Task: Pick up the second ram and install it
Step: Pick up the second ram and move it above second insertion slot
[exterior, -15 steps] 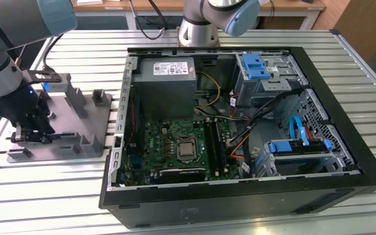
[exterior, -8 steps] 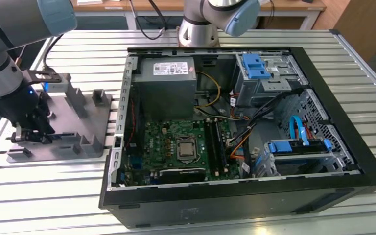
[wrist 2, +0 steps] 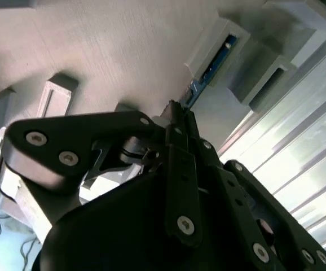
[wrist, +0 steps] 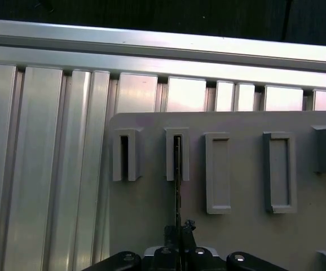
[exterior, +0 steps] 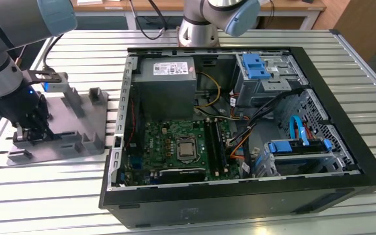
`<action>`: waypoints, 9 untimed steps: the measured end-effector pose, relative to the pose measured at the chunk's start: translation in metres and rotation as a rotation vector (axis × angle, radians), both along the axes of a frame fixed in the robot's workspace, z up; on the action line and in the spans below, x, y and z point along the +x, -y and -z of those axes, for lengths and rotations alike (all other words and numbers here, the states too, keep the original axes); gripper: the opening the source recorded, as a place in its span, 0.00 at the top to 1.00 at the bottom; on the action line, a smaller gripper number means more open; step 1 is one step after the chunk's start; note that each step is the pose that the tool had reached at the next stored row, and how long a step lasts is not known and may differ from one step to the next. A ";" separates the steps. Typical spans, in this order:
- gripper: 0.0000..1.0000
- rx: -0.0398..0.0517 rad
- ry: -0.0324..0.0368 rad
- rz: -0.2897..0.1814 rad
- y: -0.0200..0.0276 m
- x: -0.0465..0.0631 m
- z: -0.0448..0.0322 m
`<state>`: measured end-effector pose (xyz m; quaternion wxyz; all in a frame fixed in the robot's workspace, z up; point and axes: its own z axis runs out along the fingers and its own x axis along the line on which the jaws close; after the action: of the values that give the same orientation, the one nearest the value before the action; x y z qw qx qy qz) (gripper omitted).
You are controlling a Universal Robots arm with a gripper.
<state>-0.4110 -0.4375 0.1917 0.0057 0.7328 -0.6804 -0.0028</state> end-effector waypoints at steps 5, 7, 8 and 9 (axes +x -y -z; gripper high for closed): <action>0.86 -0.0001 -0.0001 0.000 0.0000 0.000 0.0001; 0.86 -0.0001 -0.0001 0.000 0.0000 0.000 0.0002; 0.86 -0.0001 0.0000 0.000 0.0000 0.000 0.0002; 0.86 0.0000 0.0000 0.000 0.0000 0.000 0.0002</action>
<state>-0.4111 -0.4375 0.1915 0.0057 0.7328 -0.6804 -0.0028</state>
